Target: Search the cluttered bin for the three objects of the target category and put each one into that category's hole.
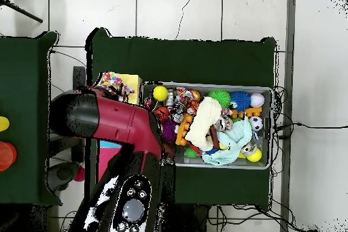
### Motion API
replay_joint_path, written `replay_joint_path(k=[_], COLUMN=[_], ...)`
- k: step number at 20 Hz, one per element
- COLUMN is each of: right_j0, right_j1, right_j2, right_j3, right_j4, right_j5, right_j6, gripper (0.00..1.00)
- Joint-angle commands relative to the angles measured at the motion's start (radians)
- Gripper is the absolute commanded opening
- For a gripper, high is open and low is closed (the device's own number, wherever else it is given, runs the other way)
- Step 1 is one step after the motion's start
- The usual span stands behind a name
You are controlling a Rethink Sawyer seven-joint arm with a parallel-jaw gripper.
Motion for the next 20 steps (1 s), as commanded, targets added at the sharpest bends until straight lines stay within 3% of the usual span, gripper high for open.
replay_joint_path(k=[1, 6, 20], right_j0=[-0.017, -0.05, -0.045], right_j1=[0.021, 0.041, 0.049], right_j2=[0.101, 0.138, 0.136], right_j3=[0.102, 0.124, 0.135], right_j4=[0.045, 0.025, -0.017], right_j5=[-0.02, -0.131, -0.298], right_j6=[0.254, 0.191, 0.198], gripper=[0.0, 0.0, 0.0])
